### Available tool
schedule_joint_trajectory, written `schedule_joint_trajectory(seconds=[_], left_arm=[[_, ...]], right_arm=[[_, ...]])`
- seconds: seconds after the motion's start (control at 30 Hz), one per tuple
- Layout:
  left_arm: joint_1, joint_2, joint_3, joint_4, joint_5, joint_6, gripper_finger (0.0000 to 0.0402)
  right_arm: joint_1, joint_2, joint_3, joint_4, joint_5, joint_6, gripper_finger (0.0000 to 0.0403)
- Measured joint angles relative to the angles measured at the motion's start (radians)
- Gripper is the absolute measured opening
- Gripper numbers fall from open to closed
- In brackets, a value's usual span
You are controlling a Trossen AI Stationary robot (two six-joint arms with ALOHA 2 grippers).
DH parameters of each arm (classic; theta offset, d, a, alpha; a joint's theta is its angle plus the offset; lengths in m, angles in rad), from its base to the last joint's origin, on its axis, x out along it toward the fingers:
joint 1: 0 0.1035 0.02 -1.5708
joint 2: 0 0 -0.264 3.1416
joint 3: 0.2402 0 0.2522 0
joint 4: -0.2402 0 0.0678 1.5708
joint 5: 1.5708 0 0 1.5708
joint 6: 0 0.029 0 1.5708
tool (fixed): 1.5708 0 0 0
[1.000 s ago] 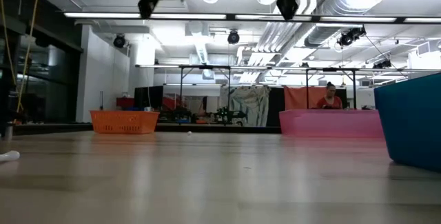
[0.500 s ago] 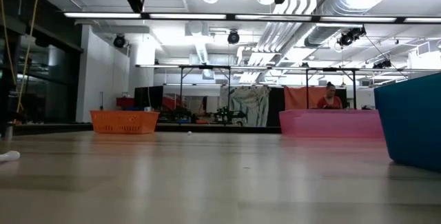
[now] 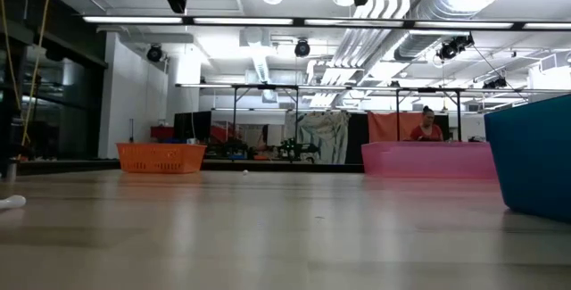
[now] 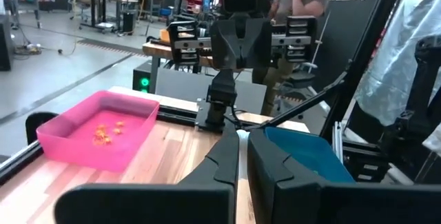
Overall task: Sort Halloween decoration
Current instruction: Put the white bone toy into the black bin
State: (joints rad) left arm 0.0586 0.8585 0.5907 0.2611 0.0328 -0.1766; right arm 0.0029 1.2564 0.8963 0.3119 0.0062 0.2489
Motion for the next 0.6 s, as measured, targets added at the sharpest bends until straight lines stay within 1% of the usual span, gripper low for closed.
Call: schedule_joint_trajectory(seconds=[0.1,0.2,0.27,0.33,0.4,0.43,0.6], left_arm=[[-0.002,0.000,0.000,0.000,0.003,-0.050,0.0003],[-0.028,0.000,0.001,-0.007,0.072,-0.119,0.0003],[-0.077,0.000,0.001,-0.025,0.124,-0.166,0.0003],[-0.150,0.000,0.002,-0.059,0.138,-0.221,0.0003],[-0.245,0.000,0.017,-0.150,0.129,-0.274,0.0003],[-0.301,0.002,0.035,-0.224,0.111,-0.298,0.0003],[-0.596,0.058,0.156,-0.630,-0.047,-0.439,0.0003]], right_arm=[[0.000,0.000,0.000,0.000,-0.002,-0.014,0.0000],[0.000,0.000,0.000,-0.001,-0.003,-0.014,0.0000],[0.000,0.000,0.000,-0.006,-0.003,-0.014,0.0000],[0.000,0.000,0.000,-0.027,-0.003,-0.014,0.0000],[0.000,0.000,0.000,-0.050,-0.003,-0.008,0.0000],[0.000,0.000,0.000,-0.065,-0.003,0.000,0.0000],[0.000,0.000,0.000,-0.151,-0.003,0.022,0.0000]])
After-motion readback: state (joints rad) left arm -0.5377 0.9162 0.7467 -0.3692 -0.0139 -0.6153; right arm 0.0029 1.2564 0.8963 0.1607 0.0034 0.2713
